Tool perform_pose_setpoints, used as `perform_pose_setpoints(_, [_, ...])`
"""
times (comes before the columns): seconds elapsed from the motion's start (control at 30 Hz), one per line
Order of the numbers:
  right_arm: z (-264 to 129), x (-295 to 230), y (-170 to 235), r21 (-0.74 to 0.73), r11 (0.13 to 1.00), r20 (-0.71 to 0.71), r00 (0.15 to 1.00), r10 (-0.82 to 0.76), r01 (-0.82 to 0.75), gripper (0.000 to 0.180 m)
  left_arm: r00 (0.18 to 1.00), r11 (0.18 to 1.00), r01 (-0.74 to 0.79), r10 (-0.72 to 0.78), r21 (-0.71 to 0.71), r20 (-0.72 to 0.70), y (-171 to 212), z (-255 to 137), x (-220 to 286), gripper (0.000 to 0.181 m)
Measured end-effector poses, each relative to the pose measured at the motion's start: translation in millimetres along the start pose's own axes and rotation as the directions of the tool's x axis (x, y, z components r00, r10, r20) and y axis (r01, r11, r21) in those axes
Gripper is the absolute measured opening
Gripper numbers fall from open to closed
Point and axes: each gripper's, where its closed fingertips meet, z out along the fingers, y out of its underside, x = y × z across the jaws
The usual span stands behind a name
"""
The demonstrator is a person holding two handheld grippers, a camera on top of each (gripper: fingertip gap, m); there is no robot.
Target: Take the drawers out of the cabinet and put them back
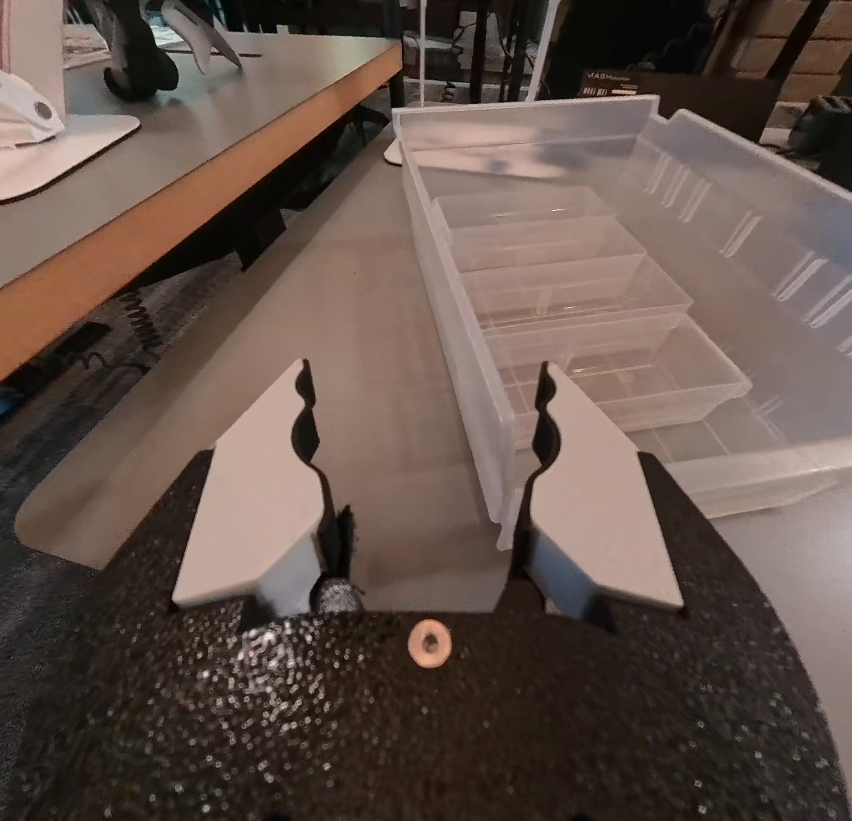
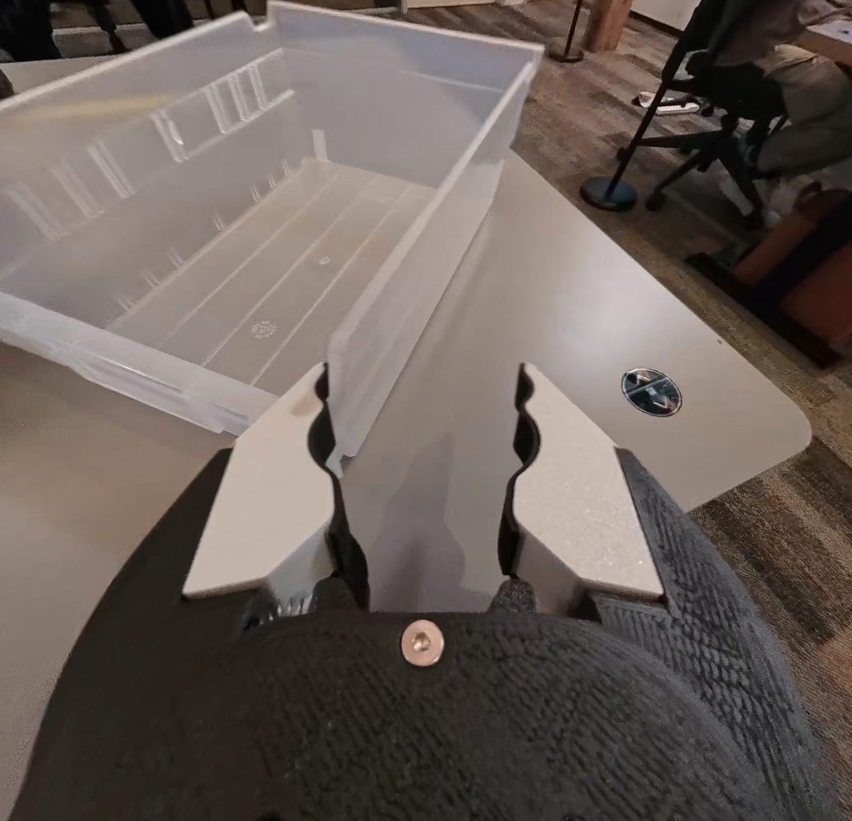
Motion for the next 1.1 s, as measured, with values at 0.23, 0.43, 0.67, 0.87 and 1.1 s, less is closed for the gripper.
perform_pose_setpoints(0.23, [22, 16, -4, -0.041, 0.996, 0.128, 0.989, -0.077, 0.083, 0.008, 0.995, 0.996, -0.082, 0.080, 0.028, 0.065, -4, 1, -25, 0.037])
perform_pose_setpoints(0.43, [47, 32, -12, -0.071, 0.953, 0.236, 0.933, -0.271, 0.295, 0.007, 0.979, 0.979, -0.203, 0.203, -0.007, 0.004, -16, 21, -40, 0.013])
perform_pose_setpoints(0.67, [30, 43, -56, 0.137, 0.974, 0.140, 0.970, -0.198, 0.179, 0.067, 0.992, 0.993, -0.113, 0.114, 0.028, -0.047, -21, 18, -45, 0.010])
perform_pose_setpoints(0.87, [-35, -11, -143, 0.490, 0.840, 0.093, 0.945, -0.314, 0.231, 0.065, 0.987, 0.971, -0.148, 0.135, 0.187, 0.082, -66, -25, -56, 0.043])
perform_pose_setpoints(1.1, [-67, -174, -224, 0.710, 0.662, 0.267, 0.778, -0.568, 0.240, 0.049, 0.988, 0.946, 0.003, 0.047, 0.323, -0.147, -102, -39, 3, 0.062])
